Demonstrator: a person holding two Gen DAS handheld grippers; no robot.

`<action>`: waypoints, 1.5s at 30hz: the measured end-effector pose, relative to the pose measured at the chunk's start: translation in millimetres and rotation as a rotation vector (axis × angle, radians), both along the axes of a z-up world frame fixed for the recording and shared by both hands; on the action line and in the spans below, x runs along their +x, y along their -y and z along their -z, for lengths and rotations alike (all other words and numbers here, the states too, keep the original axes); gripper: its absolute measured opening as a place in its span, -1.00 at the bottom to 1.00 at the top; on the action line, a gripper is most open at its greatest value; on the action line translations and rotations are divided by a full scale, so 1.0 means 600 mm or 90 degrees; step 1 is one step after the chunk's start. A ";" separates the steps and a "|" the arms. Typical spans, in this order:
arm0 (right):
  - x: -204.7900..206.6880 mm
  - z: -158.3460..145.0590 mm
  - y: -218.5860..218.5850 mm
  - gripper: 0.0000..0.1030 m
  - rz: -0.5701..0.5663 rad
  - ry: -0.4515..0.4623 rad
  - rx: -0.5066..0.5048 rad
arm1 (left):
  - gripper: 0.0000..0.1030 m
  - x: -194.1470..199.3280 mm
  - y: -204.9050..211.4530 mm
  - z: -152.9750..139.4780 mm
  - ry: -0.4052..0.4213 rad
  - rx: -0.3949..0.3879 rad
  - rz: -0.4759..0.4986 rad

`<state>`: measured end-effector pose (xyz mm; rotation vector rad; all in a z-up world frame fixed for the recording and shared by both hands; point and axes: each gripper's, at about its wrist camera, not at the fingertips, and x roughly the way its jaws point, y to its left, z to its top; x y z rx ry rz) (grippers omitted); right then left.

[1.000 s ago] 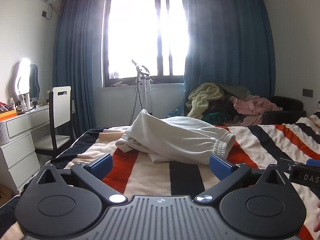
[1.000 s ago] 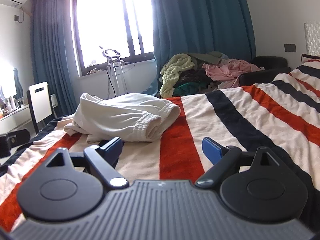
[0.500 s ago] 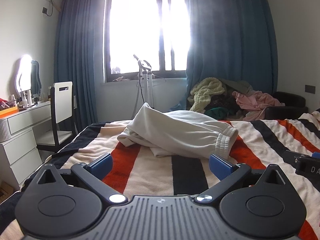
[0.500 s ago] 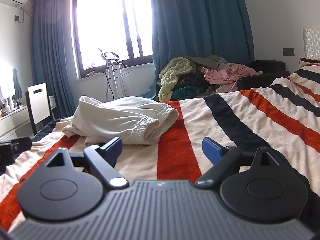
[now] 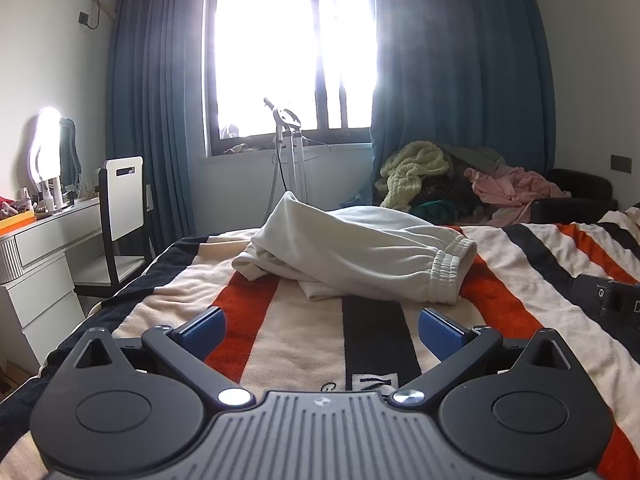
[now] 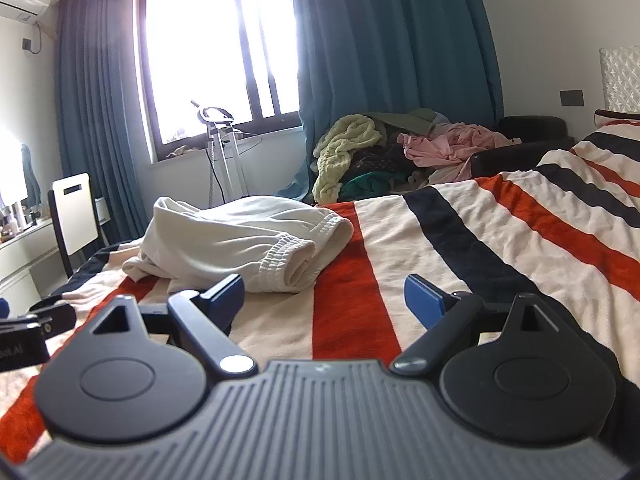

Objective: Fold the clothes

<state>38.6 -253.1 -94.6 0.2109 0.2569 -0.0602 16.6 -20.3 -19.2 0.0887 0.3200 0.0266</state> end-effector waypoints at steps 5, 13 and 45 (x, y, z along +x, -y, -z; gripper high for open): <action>0.000 0.000 0.001 0.71 0.000 -0.003 0.003 | 1.00 0.000 -0.002 0.001 -0.002 -0.003 -0.001; 0.001 0.001 0.004 0.71 0.000 -0.002 0.007 | 1.00 0.002 -0.004 0.003 -0.004 0.001 -0.003; 0.002 -0.111 0.079 0.72 0.042 0.046 0.101 | 0.99 0.045 0.018 0.053 -0.061 -0.021 0.017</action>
